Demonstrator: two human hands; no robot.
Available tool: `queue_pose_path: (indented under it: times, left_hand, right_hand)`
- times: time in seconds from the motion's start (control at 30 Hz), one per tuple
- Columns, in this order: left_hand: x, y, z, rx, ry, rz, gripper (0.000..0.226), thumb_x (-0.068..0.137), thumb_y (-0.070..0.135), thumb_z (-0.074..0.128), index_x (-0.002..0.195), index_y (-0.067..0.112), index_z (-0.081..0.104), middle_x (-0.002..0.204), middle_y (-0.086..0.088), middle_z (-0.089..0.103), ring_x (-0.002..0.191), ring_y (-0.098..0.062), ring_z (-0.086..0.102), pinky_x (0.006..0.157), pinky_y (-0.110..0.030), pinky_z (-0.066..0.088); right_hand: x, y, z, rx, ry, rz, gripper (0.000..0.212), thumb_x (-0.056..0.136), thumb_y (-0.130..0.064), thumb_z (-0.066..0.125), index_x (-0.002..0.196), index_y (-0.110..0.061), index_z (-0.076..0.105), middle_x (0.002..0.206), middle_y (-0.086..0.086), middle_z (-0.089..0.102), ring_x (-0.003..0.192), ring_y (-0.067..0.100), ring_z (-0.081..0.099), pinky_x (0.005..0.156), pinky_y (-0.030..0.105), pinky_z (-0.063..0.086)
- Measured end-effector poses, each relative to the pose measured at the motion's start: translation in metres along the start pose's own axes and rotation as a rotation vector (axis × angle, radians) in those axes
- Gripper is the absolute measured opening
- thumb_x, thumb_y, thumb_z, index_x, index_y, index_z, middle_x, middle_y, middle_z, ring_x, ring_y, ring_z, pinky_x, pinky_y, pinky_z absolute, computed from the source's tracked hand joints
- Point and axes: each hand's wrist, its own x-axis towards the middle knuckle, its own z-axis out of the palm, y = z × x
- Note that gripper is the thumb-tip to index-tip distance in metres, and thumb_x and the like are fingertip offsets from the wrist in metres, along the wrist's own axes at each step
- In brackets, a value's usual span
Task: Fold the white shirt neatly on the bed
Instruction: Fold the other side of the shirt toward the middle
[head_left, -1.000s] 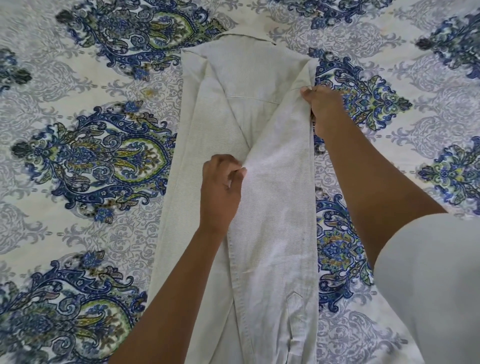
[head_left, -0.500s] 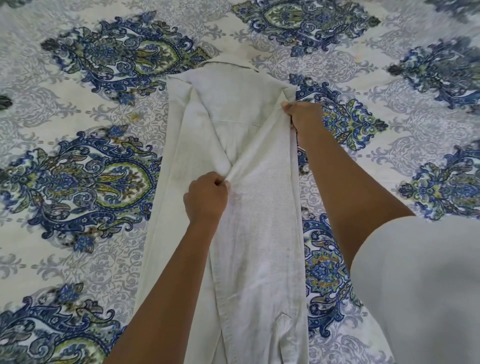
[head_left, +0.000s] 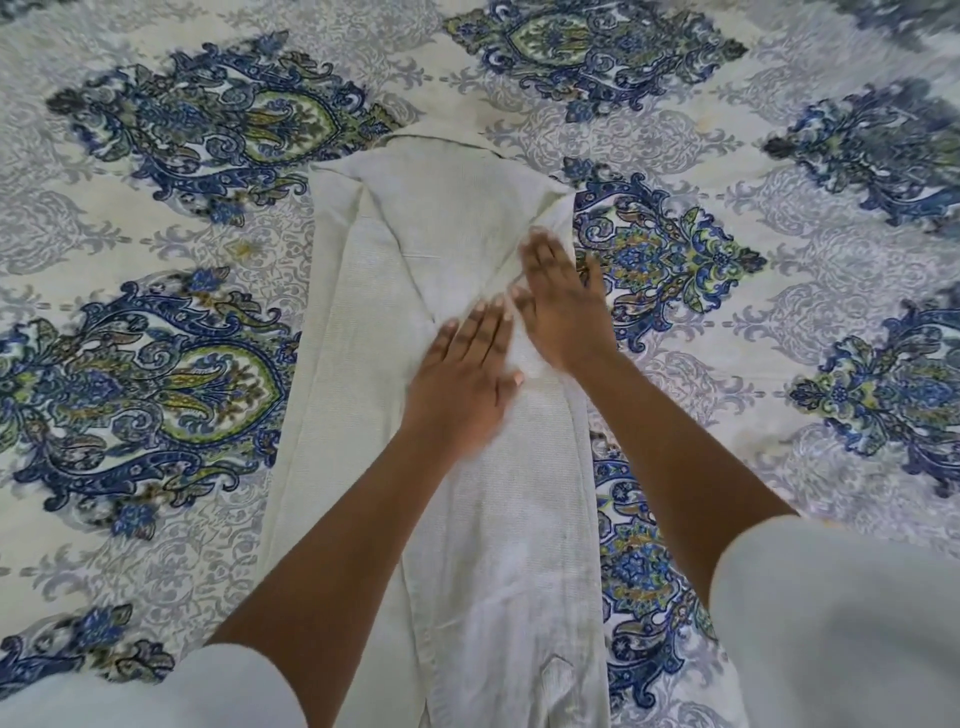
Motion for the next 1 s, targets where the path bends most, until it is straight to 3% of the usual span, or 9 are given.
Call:
queue_pose_path:
  times: [0.13, 0.2, 0.3, 0.4, 0.57, 0.7, 0.77, 0.87, 1.0]
  left_hand:
    - [0.002, 0.002, -0.005, -0.001, -0.033, 0.006, 0.069, 0.091, 0.047, 0.000, 0.150, 0.011, -0.002, 0.159, -0.004, -0.006, 0.146, -0.016, -0.005, 0.117, -0.033, -0.005]
    - [-0.001, 0.004, -0.011, -0.008, -0.050, -0.004, 0.071, 0.090, 0.047, 0.002, 0.150, 0.010, 0.000, 0.159, -0.006, -0.003, 0.147, -0.018, -0.003, 0.117, -0.035, -0.005]
    - [-0.034, 0.006, -0.010, 0.024, 0.070, -0.005, 0.063, 0.093, 0.039, 0.021, 0.146, 0.006, 0.026, 0.154, -0.010, 0.025, 0.143, -0.022, 0.024, 0.117, -0.038, 0.008]
    - [-0.081, -0.006, 0.006, 0.056, 0.109, 0.014, 0.058, 0.096, 0.037, 0.030, 0.148, 0.012, 0.024, 0.156, -0.005, 0.021, 0.144, -0.020, 0.018, 0.117, -0.041, 0.012]
    - [-0.129, -0.017, 0.011, 0.101, 0.073, -0.009, 0.056, 0.098, 0.037, 0.020, 0.147, 0.010, 0.023, 0.156, -0.006, 0.018, 0.144, -0.021, 0.015, 0.115, -0.043, 0.015]
    - [-0.173, -0.008, 0.018, 0.097, 0.028, 0.066, 0.056, 0.099, 0.036, 0.014, 0.147, 0.010, 0.027, 0.155, -0.006, 0.024, 0.144, -0.021, 0.021, 0.115, -0.041, 0.018]
    - [-0.191, -0.004, 0.019, 0.095, 0.017, 0.062, 0.056, 0.099, 0.036, 0.019, 0.146, 0.008, 0.029, 0.154, -0.008, 0.027, 0.142, -0.022, 0.024, 0.115, -0.041, 0.019]
    - [-0.210, 0.007, 0.017, 0.098, 0.018, 0.149, 0.055, 0.096, 0.034, 0.028, 0.145, 0.009, 0.030, 0.152, -0.008, 0.031, 0.139, -0.025, 0.032, 0.114, -0.041, 0.019]
    - [-0.226, 0.023, 0.023, 0.120, -0.071, 0.289, 0.054, 0.095, 0.033, 0.027, 0.147, 0.016, 0.025, 0.154, -0.003, 0.028, 0.142, -0.024, 0.026, 0.115, -0.043, 0.019]
  right_hand:
    - [0.028, 0.008, -0.019, 0.052, -0.108, 0.083, 0.057, 0.101, -0.040, 0.015, 0.150, -0.017, -0.002, 0.160, -0.001, -0.005, 0.147, 0.012, -0.007, 0.115, 0.050, -0.005]
    - [0.020, 0.000, -0.027, 0.104, -0.038, 0.123, 0.056, 0.102, -0.039, 0.017, 0.151, -0.016, 0.002, 0.160, 0.000, -0.003, 0.147, 0.012, -0.005, 0.115, 0.050, -0.006]
    - [-0.026, -0.021, -0.017, 0.124, 0.047, 0.062, 0.057, 0.099, -0.038, 0.019, 0.150, -0.014, 0.015, 0.159, 0.003, 0.008, 0.147, 0.015, 0.008, 0.115, 0.051, 0.002]
    - [-0.068, -0.021, 0.005, 0.019, 0.032, 0.014, 0.061, 0.093, -0.040, 0.016, 0.145, -0.014, 0.032, 0.154, 0.005, 0.028, 0.142, 0.022, 0.028, 0.111, 0.056, 0.017]
    - [-0.086, -0.029, -0.001, -0.013, 0.023, 0.234, 0.055, 0.099, -0.035, 0.023, 0.150, -0.015, 0.017, 0.159, 0.007, 0.009, 0.147, 0.024, 0.006, 0.113, 0.058, 0.004]
    - [-0.173, -0.083, 0.020, -0.040, 0.026, 0.082, 0.053, 0.092, -0.033, 0.030, 0.139, -0.012, 0.043, 0.148, 0.007, 0.040, 0.136, 0.026, 0.040, 0.106, 0.057, 0.030]
    - [-0.209, -0.077, 0.032, -0.039, -0.026, 0.150, 0.054, 0.094, -0.037, 0.029, 0.141, -0.012, 0.040, 0.149, 0.007, 0.038, 0.137, 0.024, 0.038, 0.108, 0.056, 0.027]
    - [-0.237, -0.076, 0.030, 0.004, 0.049, 0.322, 0.057, 0.094, -0.038, 0.030, 0.141, -0.006, 0.038, 0.149, 0.015, 0.036, 0.138, 0.030, 0.035, 0.110, 0.058, 0.020]
    - [-0.290, -0.106, 0.037, -0.022, 0.019, 0.107, 0.053, 0.092, -0.031, 0.031, 0.139, -0.009, 0.043, 0.147, 0.014, 0.040, 0.135, 0.030, 0.039, 0.110, 0.051, 0.022]
